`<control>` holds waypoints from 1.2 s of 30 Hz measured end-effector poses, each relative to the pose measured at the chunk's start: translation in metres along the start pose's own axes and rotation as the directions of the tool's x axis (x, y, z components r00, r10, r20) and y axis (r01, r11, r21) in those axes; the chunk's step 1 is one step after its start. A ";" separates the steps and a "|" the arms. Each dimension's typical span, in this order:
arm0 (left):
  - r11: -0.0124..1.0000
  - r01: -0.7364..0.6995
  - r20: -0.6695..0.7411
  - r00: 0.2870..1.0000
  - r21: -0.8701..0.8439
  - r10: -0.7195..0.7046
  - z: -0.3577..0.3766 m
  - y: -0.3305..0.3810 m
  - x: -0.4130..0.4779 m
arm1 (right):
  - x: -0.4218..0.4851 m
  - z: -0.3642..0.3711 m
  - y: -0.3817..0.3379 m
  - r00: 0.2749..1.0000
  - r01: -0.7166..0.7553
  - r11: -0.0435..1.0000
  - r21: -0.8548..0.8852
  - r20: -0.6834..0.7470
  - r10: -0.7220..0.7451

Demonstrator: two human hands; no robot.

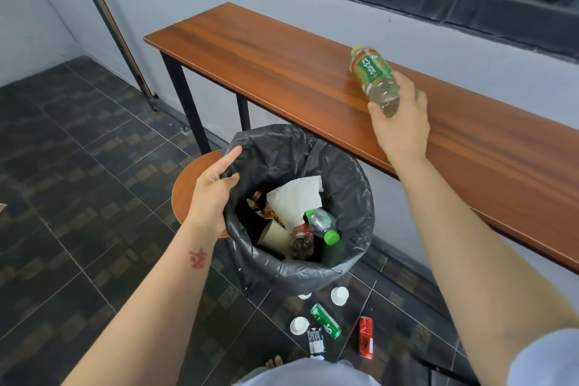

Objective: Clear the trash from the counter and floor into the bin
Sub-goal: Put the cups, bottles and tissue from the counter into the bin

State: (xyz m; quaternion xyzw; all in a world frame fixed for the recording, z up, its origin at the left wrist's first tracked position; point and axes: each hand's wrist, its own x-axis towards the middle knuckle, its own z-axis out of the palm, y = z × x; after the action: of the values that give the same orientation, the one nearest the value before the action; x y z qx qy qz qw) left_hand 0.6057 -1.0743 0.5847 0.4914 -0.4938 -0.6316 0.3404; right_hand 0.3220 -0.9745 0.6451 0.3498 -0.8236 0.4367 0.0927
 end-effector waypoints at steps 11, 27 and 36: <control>0.997 -0.069 -0.006 0.998 0.044 0.069 -0.005 -0.005 0.000 | -0.094 -0.015 -0.001 0.934 0.358 0.908 0.216 -0.064 -0.353; 0.991 -0.081 0.035 0.996 0.110 0.078 -0.002 -0.008 -0.001 | -0.175 0.017 0.019 0.686 0.453 0.891 -0.030 0.649 -0.327; 0.986 -0.078 -0.003 0.997 0.148 0.079 -0.006 -0.006 0.005 | -0.167 0.011 0.018 0.666 0.485 0.875 -0.007 0.652 -0.363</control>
State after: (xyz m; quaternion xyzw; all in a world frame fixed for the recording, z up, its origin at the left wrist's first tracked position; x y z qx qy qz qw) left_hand 0.6103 -1.0793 0.5771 0.4983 -0.5565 -0.5772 0.3299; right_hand 0.4354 -0.8934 0.5505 0.6482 -0.7368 0.1831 -0.0587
